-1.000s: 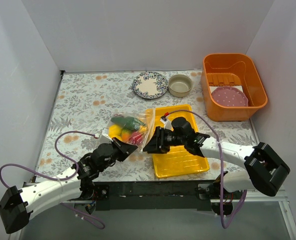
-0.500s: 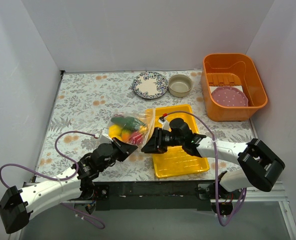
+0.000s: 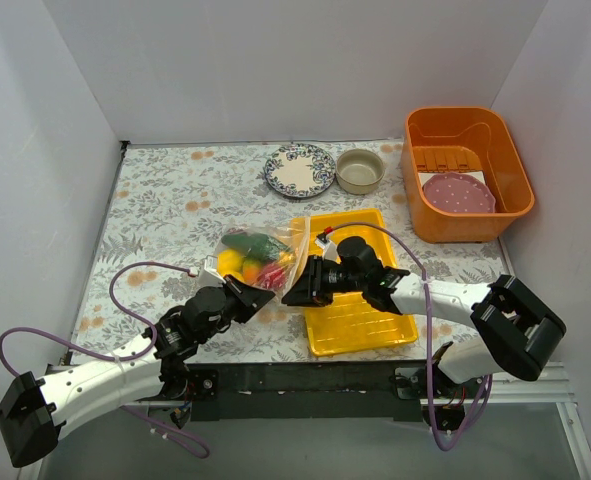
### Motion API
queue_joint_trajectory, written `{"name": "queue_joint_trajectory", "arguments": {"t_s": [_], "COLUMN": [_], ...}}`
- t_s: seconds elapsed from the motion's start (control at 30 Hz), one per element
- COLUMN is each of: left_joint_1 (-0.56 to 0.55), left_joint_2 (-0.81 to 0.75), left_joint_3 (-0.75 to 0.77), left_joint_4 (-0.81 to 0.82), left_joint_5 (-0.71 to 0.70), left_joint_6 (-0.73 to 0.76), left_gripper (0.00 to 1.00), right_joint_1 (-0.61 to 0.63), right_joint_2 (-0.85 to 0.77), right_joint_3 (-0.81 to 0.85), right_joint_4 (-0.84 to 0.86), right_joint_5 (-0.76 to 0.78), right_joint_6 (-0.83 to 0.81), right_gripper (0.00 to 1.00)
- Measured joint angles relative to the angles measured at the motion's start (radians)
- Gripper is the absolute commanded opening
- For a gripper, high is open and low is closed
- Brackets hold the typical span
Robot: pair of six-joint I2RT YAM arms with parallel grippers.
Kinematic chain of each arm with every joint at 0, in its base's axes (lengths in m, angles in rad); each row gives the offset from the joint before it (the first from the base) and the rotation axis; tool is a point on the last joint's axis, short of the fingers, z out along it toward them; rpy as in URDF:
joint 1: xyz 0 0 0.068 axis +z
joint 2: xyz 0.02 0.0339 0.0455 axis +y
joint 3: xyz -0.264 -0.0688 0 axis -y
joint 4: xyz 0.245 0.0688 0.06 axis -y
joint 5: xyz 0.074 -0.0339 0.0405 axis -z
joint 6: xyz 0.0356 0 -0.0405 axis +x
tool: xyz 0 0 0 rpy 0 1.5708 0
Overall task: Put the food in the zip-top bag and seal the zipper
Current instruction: Zip the zipper food storage bag at the center of the board.
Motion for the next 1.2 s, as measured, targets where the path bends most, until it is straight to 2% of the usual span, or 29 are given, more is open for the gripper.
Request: {"name": "queue_joint_trajectory", "arguments": {"t_s": [0.1,0.33,0.37,0.43,0.5,0.57,0.7,1.2], "left_joint_1": [0.0,0.0,0.0,0.0,0.0,0.0,0.0,0.0], "left_joint_2": [0.0,0.0,0.0,0.0,0.0,0.0,0.0,0.003], "left_joint_3": [0.0,0.0,0.0,0.0,0.0,0.0,0.0,-0.018], "left_joint_4": [0.0,0.0,0.0,0.0,0.0,0.0,0.007,0.085], "left_joint_5": [0.0,0.0,0.0,0.0,0.0,0.0,0.007,0.069], "left_joint_6": [0.0,0.0,0.0,0.0,0.0,0.0,0.001,0.0], "left_gripper": [0.0,0.0,0.0,0.01,0.07,0.18,0.28,0.38], "right_joint_1": [0.0,0.0,0.0,0.0,0.0,0.0,0.001,0.001], "right_joint_2": [0.001,0.015,0.017,0.017,0.017,0.017,0.007,0.001], "right_joint_3": [0.0,0.0,0.0,0.0,0.0,-0.002,-0.039,-0.089], "right_joint_4": [0.0,0.019,0.023,0.024,0.026,0.03,0.075,0.232], "right_joint_5": [0.001,-0.001,0.0,0.0,0.0,0.001,0.019,0.051], "right_joint_6": [-0.001,-0.002,-0.002,-0.004,-0.003,-0.002,0.018,0.084], "right_gripper": [0.27,0.25,0.2,0.16,0.15,0.14,0.13,0.11]}}
